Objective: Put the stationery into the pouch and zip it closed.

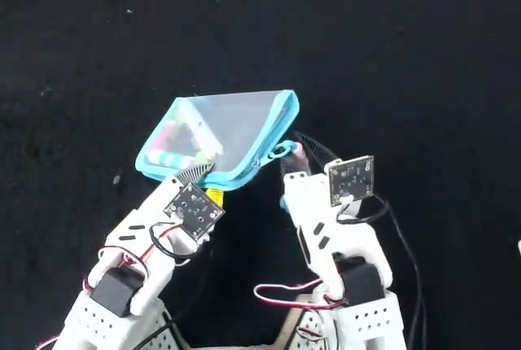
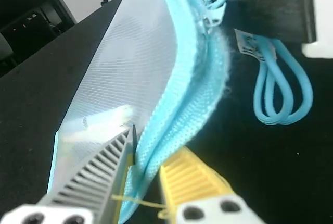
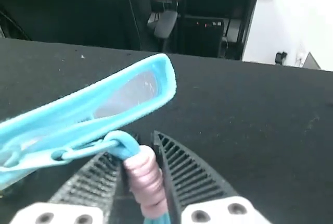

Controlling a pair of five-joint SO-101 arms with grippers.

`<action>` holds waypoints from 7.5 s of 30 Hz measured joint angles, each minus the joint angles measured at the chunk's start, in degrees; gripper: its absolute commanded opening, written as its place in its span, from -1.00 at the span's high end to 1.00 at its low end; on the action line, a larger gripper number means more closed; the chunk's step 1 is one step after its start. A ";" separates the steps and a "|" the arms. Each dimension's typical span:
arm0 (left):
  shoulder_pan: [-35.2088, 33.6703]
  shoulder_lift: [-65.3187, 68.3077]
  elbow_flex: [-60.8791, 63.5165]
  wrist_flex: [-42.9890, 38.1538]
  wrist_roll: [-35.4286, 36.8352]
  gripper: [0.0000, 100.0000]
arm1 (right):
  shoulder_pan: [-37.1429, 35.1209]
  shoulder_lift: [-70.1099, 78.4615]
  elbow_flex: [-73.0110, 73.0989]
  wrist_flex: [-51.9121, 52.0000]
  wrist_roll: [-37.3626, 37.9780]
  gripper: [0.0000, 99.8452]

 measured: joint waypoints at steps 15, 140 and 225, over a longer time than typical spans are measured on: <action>0.00 0.00 0.00 0.00 0.00 0.94 | 2.64 0.00 1.14 -3.87 -0.97 0.98; 2.55 26.64 -21.80 -2.99 -2.20 0.66 | -16.00 0.00 1.32 3.25 9.58 0.98; 2.73 25.93 -21.80 6.51 2.11 0.94 | -10.81 0.00 -6.15 11.34 14.15 0.98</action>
